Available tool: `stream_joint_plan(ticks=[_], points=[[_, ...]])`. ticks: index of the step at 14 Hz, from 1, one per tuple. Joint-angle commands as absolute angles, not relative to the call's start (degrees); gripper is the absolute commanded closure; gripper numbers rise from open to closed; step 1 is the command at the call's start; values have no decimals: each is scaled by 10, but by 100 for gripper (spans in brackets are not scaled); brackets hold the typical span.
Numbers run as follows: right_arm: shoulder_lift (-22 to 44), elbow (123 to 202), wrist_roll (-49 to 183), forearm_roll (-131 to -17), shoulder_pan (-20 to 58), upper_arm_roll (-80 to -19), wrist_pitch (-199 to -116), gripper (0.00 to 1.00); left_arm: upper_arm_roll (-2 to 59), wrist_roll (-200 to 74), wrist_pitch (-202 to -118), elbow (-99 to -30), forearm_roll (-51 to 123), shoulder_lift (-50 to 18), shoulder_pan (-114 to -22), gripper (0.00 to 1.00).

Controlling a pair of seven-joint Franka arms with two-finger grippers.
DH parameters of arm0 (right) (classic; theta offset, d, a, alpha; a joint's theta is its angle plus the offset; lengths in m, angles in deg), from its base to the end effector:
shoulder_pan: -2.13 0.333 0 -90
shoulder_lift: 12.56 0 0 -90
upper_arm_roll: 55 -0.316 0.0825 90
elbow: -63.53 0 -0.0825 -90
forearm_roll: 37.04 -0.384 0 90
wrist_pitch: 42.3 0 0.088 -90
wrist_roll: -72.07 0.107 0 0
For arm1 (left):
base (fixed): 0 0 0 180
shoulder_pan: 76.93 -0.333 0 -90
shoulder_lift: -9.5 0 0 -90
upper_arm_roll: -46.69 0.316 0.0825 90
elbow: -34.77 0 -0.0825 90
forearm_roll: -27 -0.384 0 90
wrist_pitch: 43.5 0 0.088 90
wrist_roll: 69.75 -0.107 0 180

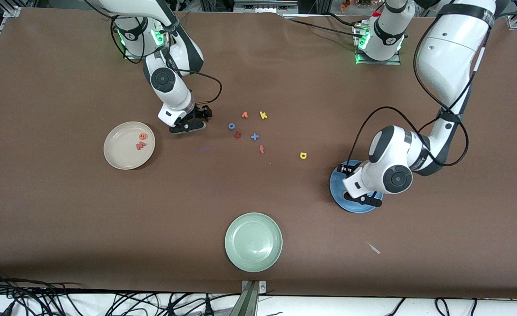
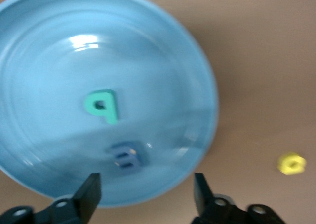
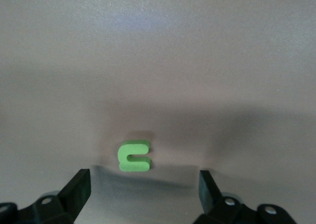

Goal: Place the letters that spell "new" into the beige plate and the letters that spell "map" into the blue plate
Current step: 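Place the blue m on the blue plate while the right gripper reaches, then grasp the green c with the right gripper while the left grasps yellow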

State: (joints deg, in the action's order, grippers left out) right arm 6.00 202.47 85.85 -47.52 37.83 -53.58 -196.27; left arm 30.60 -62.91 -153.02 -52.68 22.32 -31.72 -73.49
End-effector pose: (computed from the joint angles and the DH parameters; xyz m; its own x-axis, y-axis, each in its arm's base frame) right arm 0.4025 0.2665 0.1708 0.9782 0.1919 -0.0788 0.1889 -0.9810 -0.0444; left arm 0.6433 -0.1953 0.2251 0.9236 -0.2227 -0.3120 -0.2074 -0.9748 0.0818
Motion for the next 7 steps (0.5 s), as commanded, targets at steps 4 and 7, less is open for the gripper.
stream_joint_plan(ticks=[4, 7], points=[[64, 2019, 867, -471, 382, -536, -1972, 25, 299, -443, -1510, -525, 222, -297, -656, 0], [67, 2016, 867, -471, 385, -535, -1972, 33, 299, -315, -1539, -532, 222, -302, -626, 0]])
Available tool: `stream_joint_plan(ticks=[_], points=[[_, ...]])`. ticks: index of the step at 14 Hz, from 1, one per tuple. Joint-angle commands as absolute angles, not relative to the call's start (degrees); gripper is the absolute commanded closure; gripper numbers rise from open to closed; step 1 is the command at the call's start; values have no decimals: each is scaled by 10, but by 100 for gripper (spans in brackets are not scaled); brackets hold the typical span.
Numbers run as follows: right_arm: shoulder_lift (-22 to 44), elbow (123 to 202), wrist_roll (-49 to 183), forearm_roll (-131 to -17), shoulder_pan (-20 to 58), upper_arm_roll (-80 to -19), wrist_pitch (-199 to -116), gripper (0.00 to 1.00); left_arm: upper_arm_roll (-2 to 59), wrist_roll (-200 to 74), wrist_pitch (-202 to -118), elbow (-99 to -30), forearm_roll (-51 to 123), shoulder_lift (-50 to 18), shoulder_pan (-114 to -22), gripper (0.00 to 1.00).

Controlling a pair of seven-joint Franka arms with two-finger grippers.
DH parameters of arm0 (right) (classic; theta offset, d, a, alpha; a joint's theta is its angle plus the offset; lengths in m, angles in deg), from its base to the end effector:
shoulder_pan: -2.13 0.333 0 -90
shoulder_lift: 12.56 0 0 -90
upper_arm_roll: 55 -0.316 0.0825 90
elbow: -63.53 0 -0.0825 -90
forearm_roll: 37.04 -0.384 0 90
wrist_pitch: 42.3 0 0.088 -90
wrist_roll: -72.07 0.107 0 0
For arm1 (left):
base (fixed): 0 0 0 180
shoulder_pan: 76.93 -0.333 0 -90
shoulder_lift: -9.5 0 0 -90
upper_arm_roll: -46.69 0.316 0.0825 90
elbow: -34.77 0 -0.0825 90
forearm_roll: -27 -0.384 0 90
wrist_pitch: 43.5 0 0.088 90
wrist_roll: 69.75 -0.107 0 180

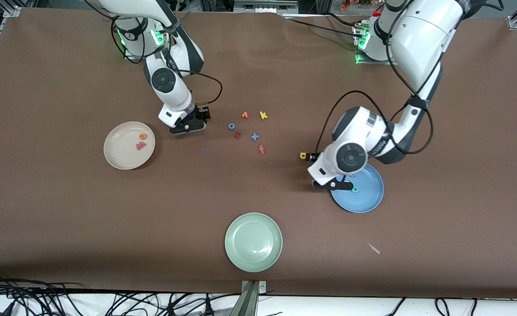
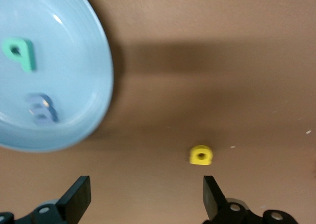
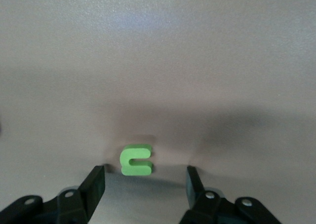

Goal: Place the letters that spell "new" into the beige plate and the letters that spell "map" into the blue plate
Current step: 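Grasp the green c with the right gripper while the left grasps yellow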

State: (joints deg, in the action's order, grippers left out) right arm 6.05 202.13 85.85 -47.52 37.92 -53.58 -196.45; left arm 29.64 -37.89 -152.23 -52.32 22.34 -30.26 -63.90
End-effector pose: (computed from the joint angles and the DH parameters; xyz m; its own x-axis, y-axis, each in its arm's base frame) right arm 0.4045 0.2687 0.1724 0.9785 0.1936 -0.0711 0.1906 -0.9805 -0.0471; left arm 0.6003 -0.3086 0.2453 0.9523 0.0372 -0.3029 0.0248 -0.9987 -0.0446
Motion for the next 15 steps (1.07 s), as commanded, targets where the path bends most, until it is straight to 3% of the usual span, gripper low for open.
stream_joint_plan(ticks=[1, 5, 8, 15], points=[[69, 2016, 868, -471, 385, -536, -1973, 35, 299, -295, -1554, -542, 221, -302, -618, 0], [73, 2016, 868, -471, 385, -536, -1980, 50, 300, -254, -1631, -599, 213, -301, -605, 0], [74, 2016, 868, -471, 385, -536, -1985, 54, 299, -252, -1664, -617, 207, -302, -604, 1], [82, 2015, 868, -473, 390, -536, -1997, 62, 299, -250, -1738, -654, 207, -309, -598, 19]])
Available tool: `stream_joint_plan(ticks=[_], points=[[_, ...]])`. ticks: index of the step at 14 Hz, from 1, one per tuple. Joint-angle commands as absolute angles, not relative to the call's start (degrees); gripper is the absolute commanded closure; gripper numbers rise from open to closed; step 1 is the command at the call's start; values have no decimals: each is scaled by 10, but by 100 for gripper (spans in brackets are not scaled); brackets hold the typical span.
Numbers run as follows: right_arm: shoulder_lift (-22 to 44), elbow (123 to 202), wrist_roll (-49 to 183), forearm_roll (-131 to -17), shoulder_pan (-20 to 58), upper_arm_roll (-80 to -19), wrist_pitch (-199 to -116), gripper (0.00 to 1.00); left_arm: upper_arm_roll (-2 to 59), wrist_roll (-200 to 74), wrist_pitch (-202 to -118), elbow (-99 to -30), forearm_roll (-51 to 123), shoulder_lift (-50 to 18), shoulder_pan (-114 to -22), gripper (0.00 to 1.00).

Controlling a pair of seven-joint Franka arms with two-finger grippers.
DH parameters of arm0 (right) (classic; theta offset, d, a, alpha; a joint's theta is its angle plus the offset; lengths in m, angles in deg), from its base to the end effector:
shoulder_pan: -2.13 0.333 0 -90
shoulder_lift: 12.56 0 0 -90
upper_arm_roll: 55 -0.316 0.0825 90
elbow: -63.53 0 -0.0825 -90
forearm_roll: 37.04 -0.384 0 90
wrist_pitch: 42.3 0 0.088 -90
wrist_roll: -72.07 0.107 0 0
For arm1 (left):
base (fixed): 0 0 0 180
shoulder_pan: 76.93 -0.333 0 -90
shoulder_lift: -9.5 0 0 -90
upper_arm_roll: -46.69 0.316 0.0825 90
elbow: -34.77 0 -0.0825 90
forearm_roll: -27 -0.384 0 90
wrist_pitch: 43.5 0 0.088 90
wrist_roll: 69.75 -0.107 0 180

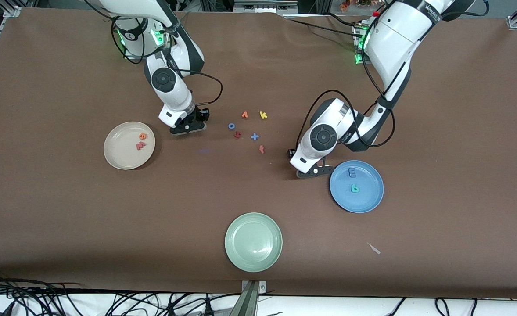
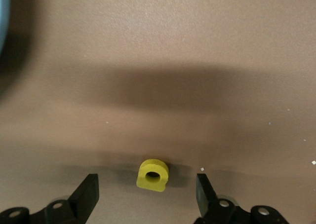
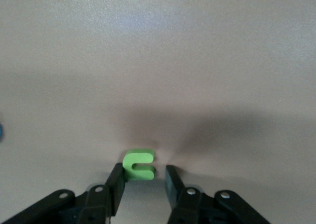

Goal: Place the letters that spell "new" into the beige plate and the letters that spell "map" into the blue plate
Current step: 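Grasp the green c with the right gripper while the left grasps yellow, then drop the green c on the white plate while the left places yellow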

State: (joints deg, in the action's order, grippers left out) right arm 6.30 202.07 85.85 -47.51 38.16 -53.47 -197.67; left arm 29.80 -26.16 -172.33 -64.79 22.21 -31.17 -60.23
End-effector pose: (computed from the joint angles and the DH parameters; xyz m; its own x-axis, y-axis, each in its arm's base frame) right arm 0.4059 0.2703 0.1724 0.9793 0.1952 -0.0532 0.1926 -0.9800 -0.0501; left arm 0.5474 -0.3451 0.1709 0.9632 0.1651 -0.2122 0.1655 -0.9861 -0.0158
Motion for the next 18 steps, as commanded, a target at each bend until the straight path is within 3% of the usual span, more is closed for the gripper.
stream_joint_plan(ticks=[1, 3, 5, 7, 12, 14, 18], points=[[81, 2015, 868, -473, 390, -536, -1997, 65, 299, -250, -1737, -654, 207, -309, -594, 22], [81, 2012, 874, -472, 390, -536, -1996, 68, 300, -250, -1737, -655, 207, -311, -594, 26], [80, 2011, 873, -472, 390, -536, -1996, 70, 300, -251, -1737, -654, 207, -311, -594, 40], [77, 2011, 871, -472, 390, -536, -1995, 73, 300, -250, -1737, -653, 207, -311, -595, 46], [66, 2002, 868, -472, 390, -534, -1972, 80, 300, -252, -1731, -652, 207, -309, -601, 84], [49, 1986, 860, -471, 389, -525, -1920, 81, 301, -255, -1727, -648, 207, -303, -602, 85], [22, 1935, 761, -469, 389, -446, -1789, 80, 305, -275, -1675, -624, 205, -271, -619, 85]])
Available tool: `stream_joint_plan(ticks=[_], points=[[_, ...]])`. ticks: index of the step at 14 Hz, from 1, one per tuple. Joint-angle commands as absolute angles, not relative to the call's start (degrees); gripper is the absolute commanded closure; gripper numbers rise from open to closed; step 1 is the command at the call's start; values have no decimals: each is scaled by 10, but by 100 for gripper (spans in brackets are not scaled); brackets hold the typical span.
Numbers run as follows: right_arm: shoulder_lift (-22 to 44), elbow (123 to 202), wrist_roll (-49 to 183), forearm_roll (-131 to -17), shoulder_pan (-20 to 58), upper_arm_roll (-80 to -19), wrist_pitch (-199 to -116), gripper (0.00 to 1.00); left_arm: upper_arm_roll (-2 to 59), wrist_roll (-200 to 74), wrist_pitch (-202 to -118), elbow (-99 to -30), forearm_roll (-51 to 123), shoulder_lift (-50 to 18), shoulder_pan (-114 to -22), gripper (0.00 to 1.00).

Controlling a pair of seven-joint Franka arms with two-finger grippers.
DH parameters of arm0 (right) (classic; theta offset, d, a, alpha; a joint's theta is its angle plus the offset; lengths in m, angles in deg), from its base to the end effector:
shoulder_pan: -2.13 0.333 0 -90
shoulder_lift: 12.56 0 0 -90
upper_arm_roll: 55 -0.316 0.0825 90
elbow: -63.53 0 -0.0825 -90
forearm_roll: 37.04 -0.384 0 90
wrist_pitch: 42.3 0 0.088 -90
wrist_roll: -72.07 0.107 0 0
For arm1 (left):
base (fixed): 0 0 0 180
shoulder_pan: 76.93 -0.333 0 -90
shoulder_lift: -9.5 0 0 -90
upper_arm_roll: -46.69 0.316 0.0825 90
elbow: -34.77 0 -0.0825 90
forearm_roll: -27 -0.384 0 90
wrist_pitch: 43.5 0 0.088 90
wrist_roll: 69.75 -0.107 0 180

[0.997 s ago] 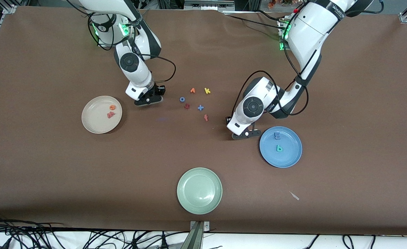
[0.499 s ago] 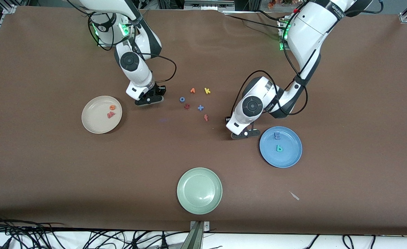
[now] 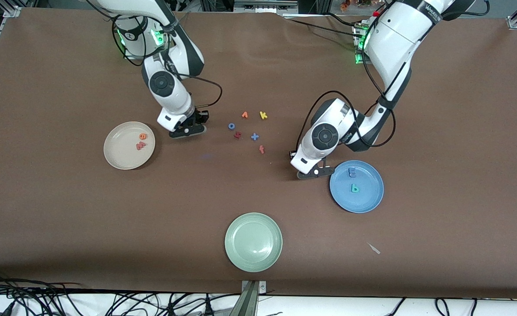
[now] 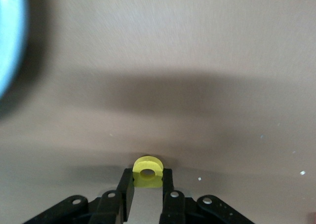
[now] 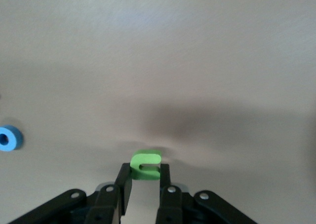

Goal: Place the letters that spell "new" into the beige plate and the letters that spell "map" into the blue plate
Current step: 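Drop the green c on the white plate while the left places yellow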

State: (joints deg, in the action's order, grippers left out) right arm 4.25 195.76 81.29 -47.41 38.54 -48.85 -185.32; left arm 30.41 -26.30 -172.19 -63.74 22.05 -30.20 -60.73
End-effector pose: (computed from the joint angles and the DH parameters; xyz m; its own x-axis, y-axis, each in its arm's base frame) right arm 0.4462 0.2574 0.2100 0.9690 0.2192 -0.1141 0.2155 -0.9755 -0.0446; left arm 0.5620 -0.3372 0.1871 0.9670 0.1791 -0.1810 0.1811 -0.9834 -0.0054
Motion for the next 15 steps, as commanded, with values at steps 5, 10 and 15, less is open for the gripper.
stream_joint_plan(ticks=[5, 10, 15], points=[[31, 1897, 650, -454, 385, -346, -1714, 80, 306, -472, -1609, -596, 204, -252, -708, 85], [53, 1897, 647, -422, 382, -294, -1714, 66, 307, -560, -1662, -580, 204, -297, -757, 84], [57, 1839, 652, -428, 373, -289, -1644, 0, 306, -552, -1671, -581, 211, -307, -748, 78]])
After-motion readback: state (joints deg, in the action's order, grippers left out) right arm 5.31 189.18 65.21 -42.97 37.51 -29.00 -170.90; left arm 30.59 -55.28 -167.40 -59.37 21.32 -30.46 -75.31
